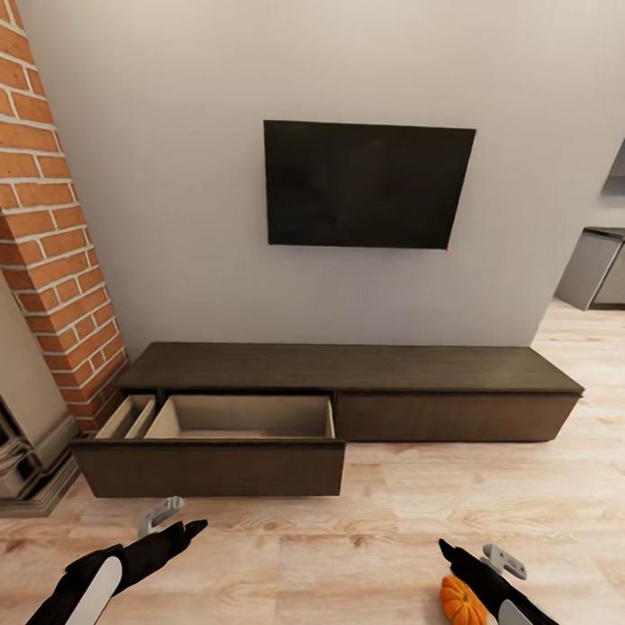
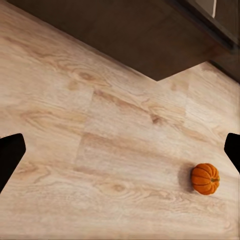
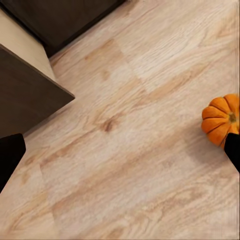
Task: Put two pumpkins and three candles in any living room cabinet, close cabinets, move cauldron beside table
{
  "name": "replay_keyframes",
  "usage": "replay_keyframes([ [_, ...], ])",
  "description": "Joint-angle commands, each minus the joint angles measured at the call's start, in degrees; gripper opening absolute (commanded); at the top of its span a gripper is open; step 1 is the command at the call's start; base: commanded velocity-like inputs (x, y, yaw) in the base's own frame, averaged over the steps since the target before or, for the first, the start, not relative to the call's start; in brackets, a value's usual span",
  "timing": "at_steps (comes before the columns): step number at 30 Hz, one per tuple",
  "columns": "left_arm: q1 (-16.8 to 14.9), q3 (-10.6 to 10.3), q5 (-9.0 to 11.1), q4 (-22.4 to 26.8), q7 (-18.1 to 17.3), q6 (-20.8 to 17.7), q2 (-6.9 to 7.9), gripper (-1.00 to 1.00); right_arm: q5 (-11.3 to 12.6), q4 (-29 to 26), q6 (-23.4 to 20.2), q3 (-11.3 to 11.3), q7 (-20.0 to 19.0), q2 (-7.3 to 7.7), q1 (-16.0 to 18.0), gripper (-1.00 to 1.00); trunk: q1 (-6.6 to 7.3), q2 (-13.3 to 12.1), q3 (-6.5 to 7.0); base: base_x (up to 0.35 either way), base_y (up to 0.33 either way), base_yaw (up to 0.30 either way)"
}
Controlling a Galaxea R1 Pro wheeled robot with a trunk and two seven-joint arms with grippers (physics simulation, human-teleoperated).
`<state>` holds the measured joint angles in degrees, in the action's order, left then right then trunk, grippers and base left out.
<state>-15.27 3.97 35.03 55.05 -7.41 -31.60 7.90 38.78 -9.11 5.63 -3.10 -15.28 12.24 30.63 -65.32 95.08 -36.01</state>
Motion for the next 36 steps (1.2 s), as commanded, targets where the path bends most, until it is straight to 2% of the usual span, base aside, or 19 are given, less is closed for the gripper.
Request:
replay_keyframes([
  [1,0.0,0.2,0.1,0.1,-0.1,-0.4,-0.01,1.00,0.5,0.1,0.2,-0.3,-0.2,0.01,0.0,1.00,0.01,0.0,-0.06,-0.010,-0.284,0.000],
  [14,0.0,0.2,0.1,0.1,-0.1,-0.4,0.09,1.00,0.9,-0.5,-0.2,-0.3,0.2,-0.10,0.0,1.00,0.01,0.0,-0.06,-0.001,-0.285,0.000],
  [17,0.0,0.2,0.1,0.1,-0.1,-0.4,0.04,1.00,1.1,0.0,-2.3,-0.3,0.8,-0.16,0.0,1.00,0.01,0.0,-0.06,0.000,-0.285,0.000],
  [20,0.0,0.2,0.1,0.1,-0.2,-0.4,0.06,1.00,1.1,0.1,-6.4,-0.3,4.5,-0.33,0.0,1.00,0.01,0.0,-0.06,0.000,-0.285,0.000],
  [27,0.0,0.2,0.1,0.1,-0.3,-0.5,0.14,1.00,1.0,0.0,-9.3,-0.1,16.2,-0.46,0.2,1.00,0.01,0.0,-0.06,0.000,-0.223,0.000],
  [32,0.0,0.2,0.1,0.1,-0.4,-0.5,0.26,1.00,0.9,-0.2,-12.5,-0.1,20.6,-0.46,1.6,1.00,0.01,0.0,-0.06,0.000,-0.035,0.000],
  [36,0.0,0.2,0.1,0.1,-0.3,-0.5,0.14,1.00,0.7,-0.4,-11.2,-0.3,20.9,-0.46,2.1,1.00,0.01,0.0,-0.06,0.000,-0.004,0.000],
])
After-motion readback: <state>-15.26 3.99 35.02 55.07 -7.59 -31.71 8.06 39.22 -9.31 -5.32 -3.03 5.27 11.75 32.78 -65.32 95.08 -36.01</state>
